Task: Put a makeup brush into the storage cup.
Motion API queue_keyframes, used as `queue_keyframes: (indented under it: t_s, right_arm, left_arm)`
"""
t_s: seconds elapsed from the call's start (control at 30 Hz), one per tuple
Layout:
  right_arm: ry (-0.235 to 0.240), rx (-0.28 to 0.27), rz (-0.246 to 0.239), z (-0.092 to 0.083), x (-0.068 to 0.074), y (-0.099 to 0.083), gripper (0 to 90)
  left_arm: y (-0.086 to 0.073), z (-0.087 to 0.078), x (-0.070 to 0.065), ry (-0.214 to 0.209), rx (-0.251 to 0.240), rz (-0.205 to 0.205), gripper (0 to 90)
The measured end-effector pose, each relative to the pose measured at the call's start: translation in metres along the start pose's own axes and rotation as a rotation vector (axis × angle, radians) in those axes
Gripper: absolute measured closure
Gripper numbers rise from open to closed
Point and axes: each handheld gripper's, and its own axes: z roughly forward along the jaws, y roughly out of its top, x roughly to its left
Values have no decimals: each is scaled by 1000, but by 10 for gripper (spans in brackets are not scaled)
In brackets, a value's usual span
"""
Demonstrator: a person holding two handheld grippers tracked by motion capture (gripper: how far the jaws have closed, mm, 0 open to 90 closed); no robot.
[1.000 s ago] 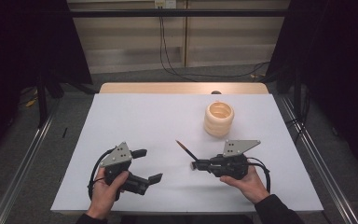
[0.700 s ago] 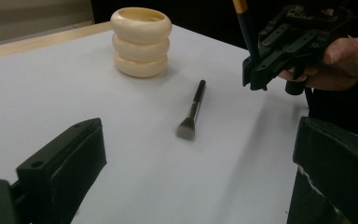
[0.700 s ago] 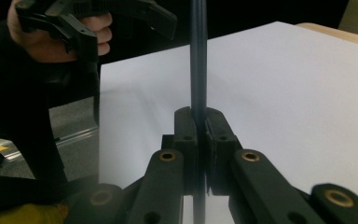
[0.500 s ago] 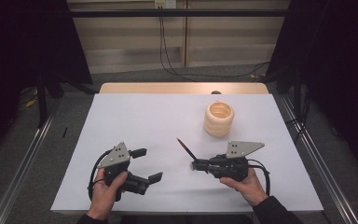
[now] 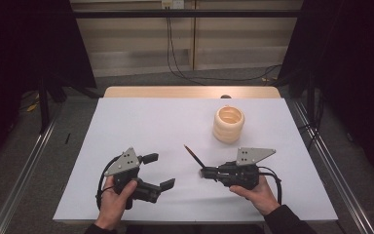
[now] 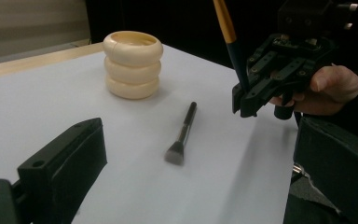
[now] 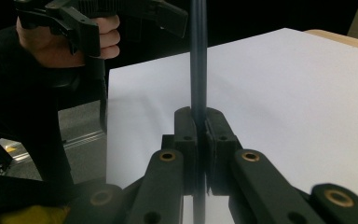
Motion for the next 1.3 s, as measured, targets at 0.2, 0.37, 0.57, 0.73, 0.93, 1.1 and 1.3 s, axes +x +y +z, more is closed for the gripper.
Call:
queue_keyframes:
  t_s: [0.2, 0.37, 0.57, 0.73, 0.93, 1.1, 1.3]
  right_arm:
    - [2, 2, 0, 1, 0, 0, 849]
    - [2, 5, 0, 1, 0, 0, 848]
    - [5, 6, -1, 1, 0, 0, 849]
    - [5, 6, -1, 2, 0, 0, 848]
    - [6, 7, -6, 3, 1, 0, 849]
    - [9, 4, -6, 2, 0, 0, 848]
    - [6, 4, -8, 3, 1, 0, 849]
  left_arm:
    - [7, 10, -5, -8, -13, 13, 26]
    - [12, 17, -7, -9, -18, 13, 38]
    - [16, 23, -12, -1, -13, 23, 56]
    - [21, 28, -14, -33, -23, 22, 91]
    - [31, 35, -19, -29, -9, 33, 192]
    - [37, 40, -19, -49, -12, 39, 286]
    - [40, 44, -18, -57, -13, 25, 372]
